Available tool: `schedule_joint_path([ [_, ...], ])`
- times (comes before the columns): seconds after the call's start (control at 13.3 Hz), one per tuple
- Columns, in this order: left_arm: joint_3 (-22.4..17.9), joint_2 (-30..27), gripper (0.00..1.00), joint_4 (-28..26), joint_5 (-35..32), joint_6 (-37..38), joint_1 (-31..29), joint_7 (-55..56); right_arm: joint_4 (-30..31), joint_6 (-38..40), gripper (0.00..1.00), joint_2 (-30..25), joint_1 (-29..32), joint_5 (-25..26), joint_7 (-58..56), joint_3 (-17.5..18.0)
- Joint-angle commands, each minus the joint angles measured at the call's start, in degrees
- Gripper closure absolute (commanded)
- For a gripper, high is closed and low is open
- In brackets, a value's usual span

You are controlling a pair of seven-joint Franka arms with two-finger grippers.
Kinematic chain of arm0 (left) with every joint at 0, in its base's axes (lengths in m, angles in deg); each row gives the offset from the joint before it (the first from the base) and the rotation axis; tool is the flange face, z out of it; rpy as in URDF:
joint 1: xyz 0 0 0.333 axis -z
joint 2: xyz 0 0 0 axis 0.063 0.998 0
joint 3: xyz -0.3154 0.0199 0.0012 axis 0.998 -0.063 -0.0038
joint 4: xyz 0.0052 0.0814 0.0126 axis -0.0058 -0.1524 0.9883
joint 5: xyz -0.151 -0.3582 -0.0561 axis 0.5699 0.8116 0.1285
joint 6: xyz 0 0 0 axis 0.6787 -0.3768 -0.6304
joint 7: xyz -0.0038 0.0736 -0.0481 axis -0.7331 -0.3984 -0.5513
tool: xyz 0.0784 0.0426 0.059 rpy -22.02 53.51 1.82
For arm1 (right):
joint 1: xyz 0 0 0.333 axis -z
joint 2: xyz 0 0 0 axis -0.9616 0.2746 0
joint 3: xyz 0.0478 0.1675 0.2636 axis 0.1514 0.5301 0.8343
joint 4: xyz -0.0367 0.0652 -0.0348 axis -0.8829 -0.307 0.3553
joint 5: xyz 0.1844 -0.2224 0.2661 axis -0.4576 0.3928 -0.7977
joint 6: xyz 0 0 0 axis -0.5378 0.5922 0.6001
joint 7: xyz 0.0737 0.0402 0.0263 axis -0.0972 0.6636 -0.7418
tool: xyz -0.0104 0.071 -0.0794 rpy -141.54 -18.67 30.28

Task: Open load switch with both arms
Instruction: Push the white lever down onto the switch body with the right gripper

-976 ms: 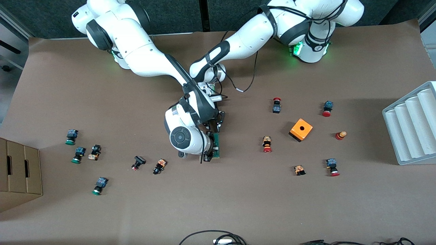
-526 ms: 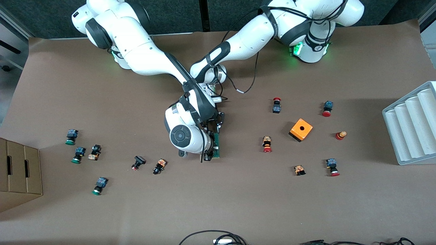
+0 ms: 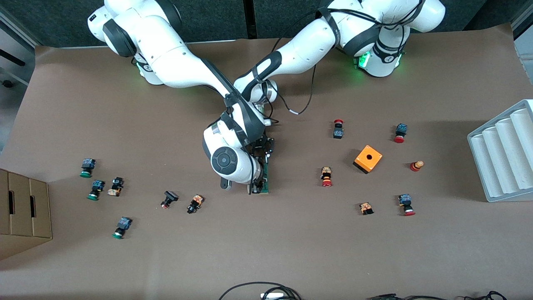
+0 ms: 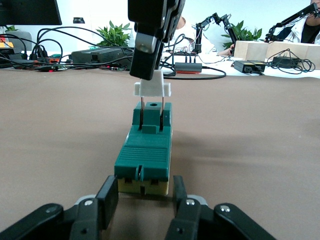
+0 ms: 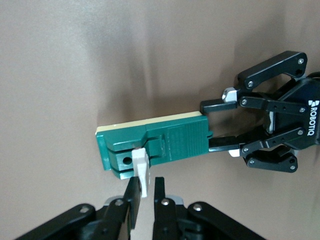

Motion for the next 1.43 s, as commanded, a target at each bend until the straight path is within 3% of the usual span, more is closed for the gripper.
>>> schedule_joint_path([
  [0.0,0.07,0.61,0.53,0.12,-1.00,-0.74,-0.48,-0.21,2.79,-0.27,0.82,-1.79,0.01,1.07,-0.04,0.70],
  [0.75,0.07,0.61,0.56,0.21,-0.91,-0.66,-0.48,-0.39,8.15,-3.08,0.82,-4.25,-0.95,3.79,-0.21,1.66],
  [0.83,0.07,0.61,0.53,0.12,-0.91,-0.57,-0.48,-0.39,8.50,-3.17,0.82,-4.25,-0.95,3.97,-0.21,1.66],
  [1.05,0.07,0.61,0.27,-0.06,-0.82,-0.31,-0.39,-0.83,9.64,-4.22,0.82,-4.42,-0.87,5.02,-0.21,2.62],
  [1.2,0.07,0.44,0.24,-0.06,-0.73,-0.31,-0.39,-0.91,10.35,-4.84,0.82,-4.42,-0.87,5.72,-0.13,2.72],
  [1.35,0.07,0.44,0.34,-0.06,-0.73,-0.48,-0.48,-0.91,10.70,-5.02,0.82,-4.42,-1.04,5.81,-0.13,2.81],
])
